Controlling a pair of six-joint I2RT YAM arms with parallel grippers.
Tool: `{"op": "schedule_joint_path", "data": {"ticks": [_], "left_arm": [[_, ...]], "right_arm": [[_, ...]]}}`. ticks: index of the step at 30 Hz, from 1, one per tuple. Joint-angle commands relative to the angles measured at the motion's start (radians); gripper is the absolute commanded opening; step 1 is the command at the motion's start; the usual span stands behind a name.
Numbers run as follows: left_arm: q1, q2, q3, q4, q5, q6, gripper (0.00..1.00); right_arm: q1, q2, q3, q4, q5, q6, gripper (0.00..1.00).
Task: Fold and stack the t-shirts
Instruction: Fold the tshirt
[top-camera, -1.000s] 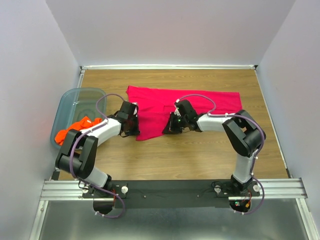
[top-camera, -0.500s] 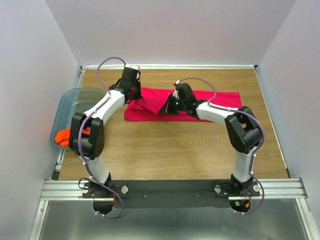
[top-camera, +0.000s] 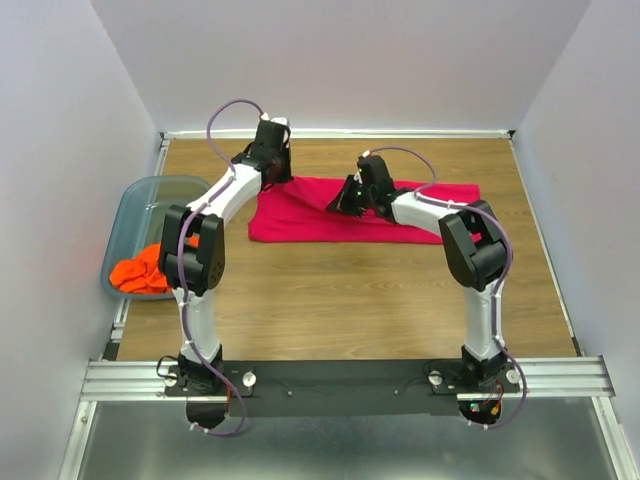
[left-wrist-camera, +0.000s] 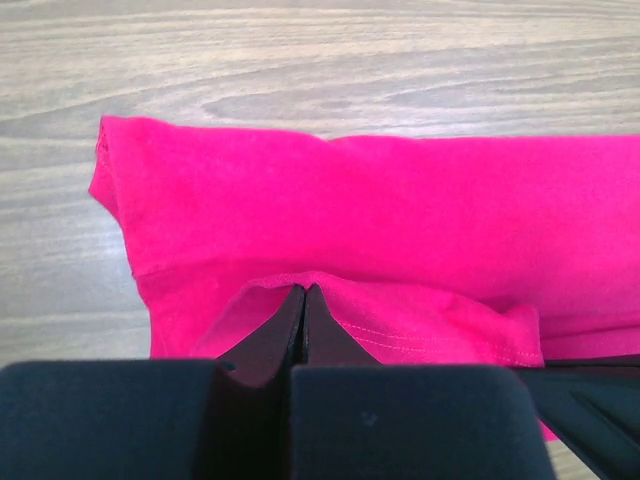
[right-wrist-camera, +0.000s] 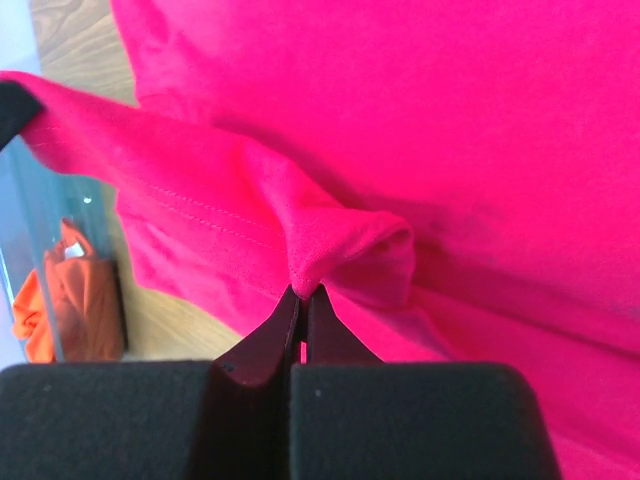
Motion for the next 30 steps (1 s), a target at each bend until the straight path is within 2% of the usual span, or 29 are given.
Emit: {"op": "schedule_joint_path", "data": {"ticks": [1,14,17,18,19,21,22,24,27,29,30], "left_arm": [[0.005,0.042,0.021,0.026,-0.025,-0.003,0.0],[0.064,0.099,-0.037,0.089,0.056,-0.077,0.0],[0.069,0.108,-0.037,0.098,0.097,-0.084,0.0],[0.072,0.109,-0.035,0.098,0.1,-0.086,0.01],[0.072,0.118,-0.031,0.098,0.109,-0.086,0.02],[0.072,0.128,-0.022,0.101,0.117,-0.087,0.07],[0.074,0.138,-0.018,0.1,0.12,-0.087,0.12],[0.074,0.145,-0.012,0.095,0.128,-0.09,0.37],[0.075,0.123,-0.02,0.098,0.119,-0.097,0.67],[0.08,0.085,-0.026,0.098,0.114,-0.104,0.74],[0.081,0.045,-0.037,0.101,0.114,-0.107,0.75]], "right_arm": [[-0.017,0.05,0.046,-0.019,0.03,-0.003,0.04],[-0.076,0.135,0.147,-0.018,0.03,-0.022,0.06],[-0.08,0.158,0.194,-0.019,0.022,-0.032,0.1],[-0.08,0.164,0.203,-0.018,0.018,-0.034,0.14],[-0.081,0.17,0.212,-0.019,0.013,-0.037,0.24],[-0.083,0.178,0.223,-0.019,0.011,-0.037,0.39],[-0.084,0.179,0.223,-0.019,0.011,-0.037,0.51],[-0.084,0.176,0.212,-0.019,0.015,-0.049,0.58],[-0.087,0.133,0.172,-0.021,0.054,-0.086,0.65],[-0.095,0.072,0.14,-0.021,0.079,-0.126,0.69],[-0.098,0.048,0.108,-0.021,0.111,-0.14,0.72]]}}
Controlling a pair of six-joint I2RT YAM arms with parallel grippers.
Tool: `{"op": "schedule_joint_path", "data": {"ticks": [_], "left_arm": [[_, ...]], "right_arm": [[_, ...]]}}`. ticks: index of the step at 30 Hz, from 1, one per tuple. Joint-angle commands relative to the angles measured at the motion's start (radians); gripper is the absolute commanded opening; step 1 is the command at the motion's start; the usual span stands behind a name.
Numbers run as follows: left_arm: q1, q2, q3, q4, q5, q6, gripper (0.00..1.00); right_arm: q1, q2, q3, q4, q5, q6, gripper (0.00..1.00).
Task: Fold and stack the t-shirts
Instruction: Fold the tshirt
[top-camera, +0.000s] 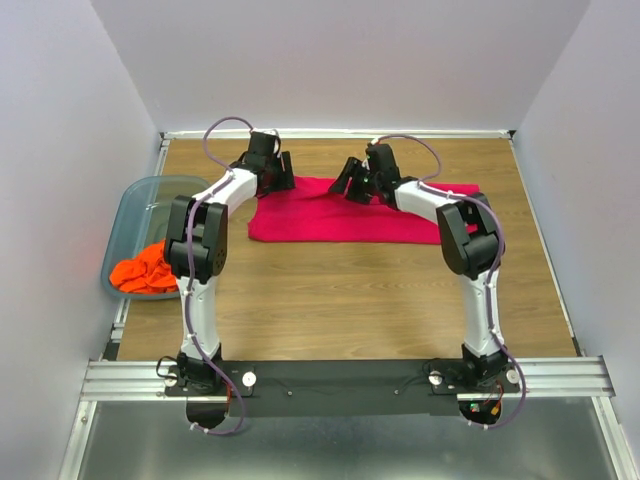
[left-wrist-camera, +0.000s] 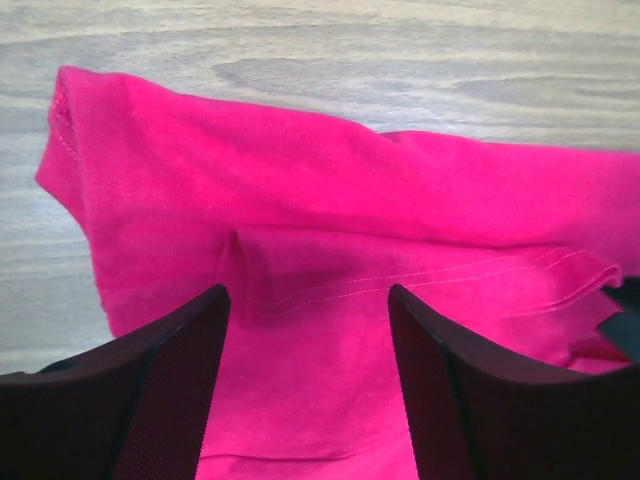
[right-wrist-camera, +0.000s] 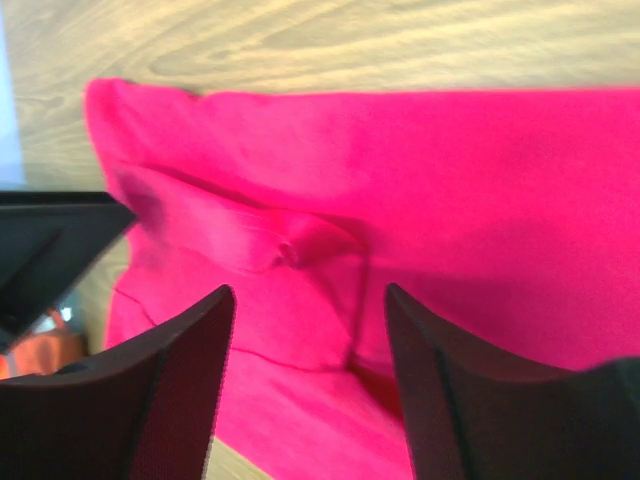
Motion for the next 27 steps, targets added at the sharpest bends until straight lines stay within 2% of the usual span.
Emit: {"op": "schedule_joint_path", "data": {"ticks": [1,4,8,13,14,15,19,20,21,27], "left_arm": [[0.013,-0.099,-0.015,0.02,0.003,-0.01,0.75],[0.014,-0.198,-0.061,0.023,-0.031,-0.009,0.76],[0.014,-0.32,-0.169,0.019,-0.065,-0.004,0.76],[0.005,-0.442,-0.388,0.039,-0.043,0.004,0.59],[0.005,-0.447,-0.417,0.045,-0.043,0.005,0.58],[0.005,-0.45,-0.445,0.063,-0.014,0.004,0.51],[0.005,-0.421,-0.54,0.094,0.007,-0.004,0.45],[0.007,-0.412,-0.545,0.106,0.01,-0.01,0.39],[0.008,-0.404,-0.554,0.108,0.013,-0.013,0.38],[0.027,-0.366,-0.568,0.097,0.007,-0.024,0.36]], "right_arm": [[-0.018,-0.112,-0.086,-0.039,0.103,-0.088,0.74],[-0.076,-0.242,-0.159,-0.083,0.156,-0.142,0.8],[-0.155,-0.355,-0.267,-0.153,0.213,-0.224,0.8],[-0.179,-0.496,-0.354,-0.258,0.215,-0.326,0.79],[-0.179,-0.509,-0.373,-0.268,0.216,-0.324,0.78],[-0.181,-0.52,-0.417,-0.275,0.222,-0.321,0.76],[-0.202,-0.556,-0.502,-0.28,0.23,-0.278,0.71],[-0.219,-0.553,-0.509,-0.28,0.23,-0.278,0.68],[-0.228,-0.546,-0.522,-0.282,0.23,-0.278,0.64],[-0.311,-0.481,-0.508,-0.282,0.316,-0.298,0.61]]}}
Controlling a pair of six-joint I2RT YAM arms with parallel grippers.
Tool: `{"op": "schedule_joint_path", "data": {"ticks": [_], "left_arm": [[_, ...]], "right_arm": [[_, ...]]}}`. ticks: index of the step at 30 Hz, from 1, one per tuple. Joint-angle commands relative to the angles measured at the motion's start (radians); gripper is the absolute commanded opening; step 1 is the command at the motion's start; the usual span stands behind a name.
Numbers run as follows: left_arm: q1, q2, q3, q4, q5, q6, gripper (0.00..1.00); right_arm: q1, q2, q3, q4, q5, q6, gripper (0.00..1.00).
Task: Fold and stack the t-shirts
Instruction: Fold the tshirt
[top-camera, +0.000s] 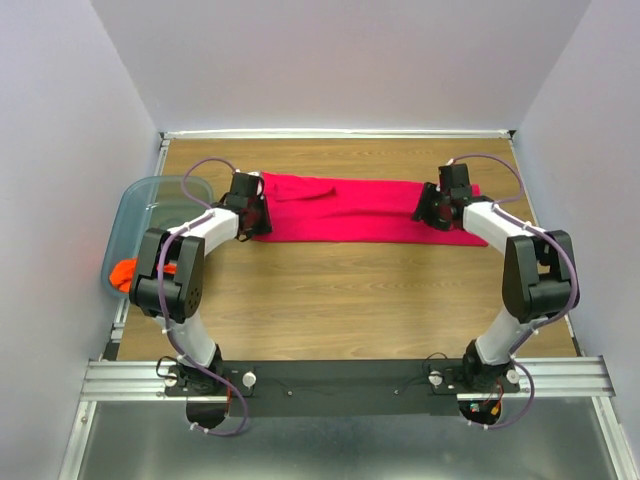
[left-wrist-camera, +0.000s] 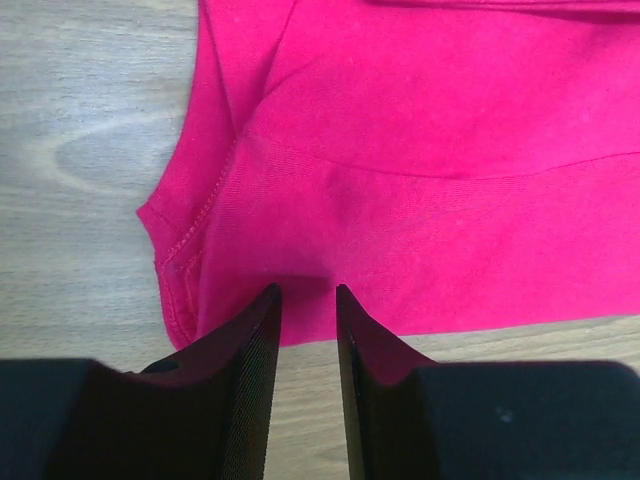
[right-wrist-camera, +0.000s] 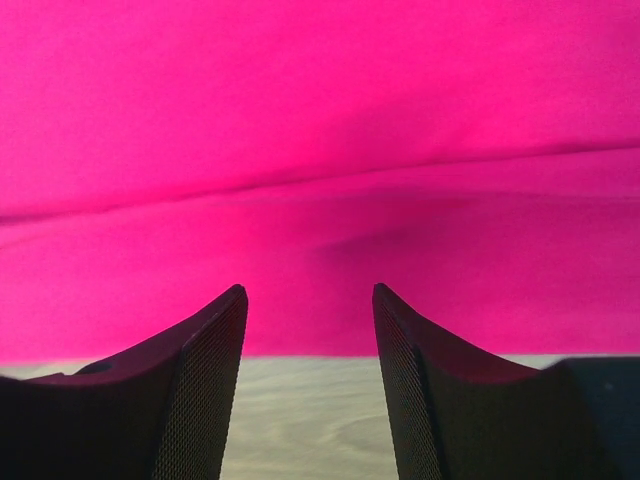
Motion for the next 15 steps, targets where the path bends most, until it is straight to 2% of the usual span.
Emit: {"op": "schedule_joint_path", "data": {"ticks": [1,8,15], "left_arm": [[0.015,0.003,-0.014,0.026,0.004,-0.012,0.36],[0.023,-0.003,-0.026,0.024,-0.008,-0.015,0.36],[0.033,-0.016,-0.028,0.015,-0.008,-0.015,0.36]], "right_arm": [[-0.05,0.057,0.023,-0.018,0.103,-0.031,0.6],[-0.211,0.188,0.158,-0.018,0.109,-0.037,0.59],[-0.316,0.22,0.283,-0.029,0.124,-0.028,0.59]]}}
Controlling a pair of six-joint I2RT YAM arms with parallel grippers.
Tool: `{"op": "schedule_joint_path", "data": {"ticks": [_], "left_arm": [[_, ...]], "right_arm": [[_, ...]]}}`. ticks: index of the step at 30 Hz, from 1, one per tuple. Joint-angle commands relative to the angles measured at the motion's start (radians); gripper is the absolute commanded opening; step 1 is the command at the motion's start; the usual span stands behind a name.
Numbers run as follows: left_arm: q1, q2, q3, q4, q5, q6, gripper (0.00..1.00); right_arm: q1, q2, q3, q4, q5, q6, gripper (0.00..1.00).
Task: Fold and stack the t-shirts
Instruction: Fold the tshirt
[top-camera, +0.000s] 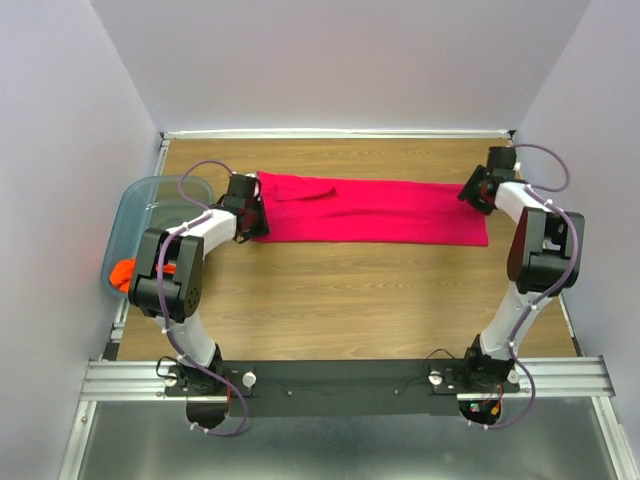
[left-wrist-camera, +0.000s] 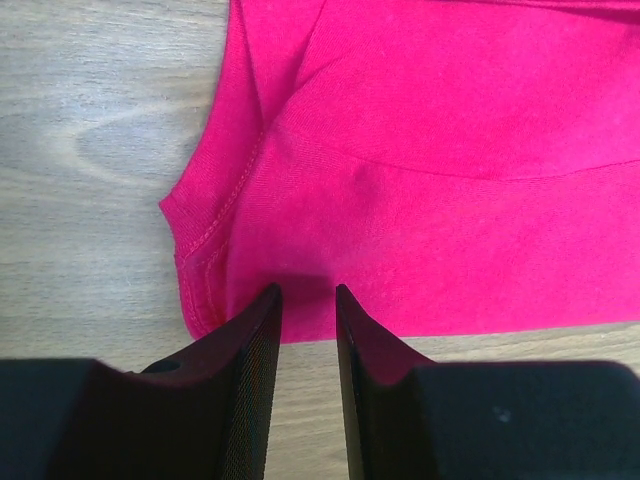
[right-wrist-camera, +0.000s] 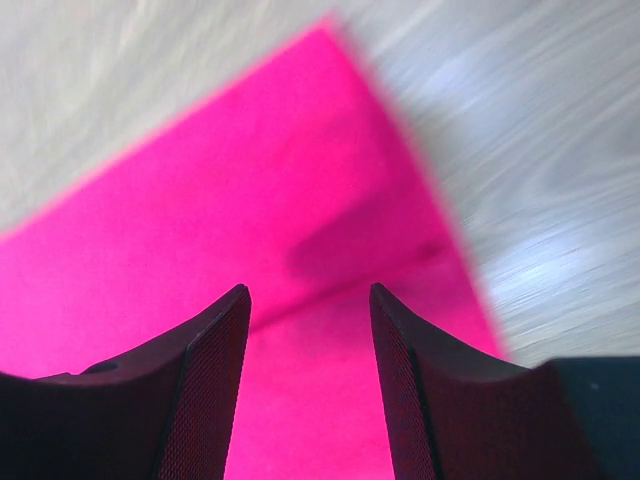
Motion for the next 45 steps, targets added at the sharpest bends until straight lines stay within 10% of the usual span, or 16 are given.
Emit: {"op": "schedule_joint_path", "data": {"ticks": [1,31,40,45], "left_arm": [[0.016,-0.02,0.001,0.004,-0.007,-0.006,0.36],[0.073,0.118,0.078,-0.019,-0.025,-0.032,0.38],[0.106,0.311,0.407,-0.131,-0.03,-0.016,0.39],[0.106,0.474,0.691,-0.223,-0.048,-0.014,0.44]], "right_arm": [[-0.031,-0.008,0.05,-0.021,0.052,0.001,0.59],[-0.031,-0.275,-0.461,-0.086,-0.205,0.15,0.59],[0.048,-0.546,-0.672,-0.221,-0.362,0.191,0.61],[0.298,-0.588,-0.66,-0.267,-0.363,0.248,0.61]]}}
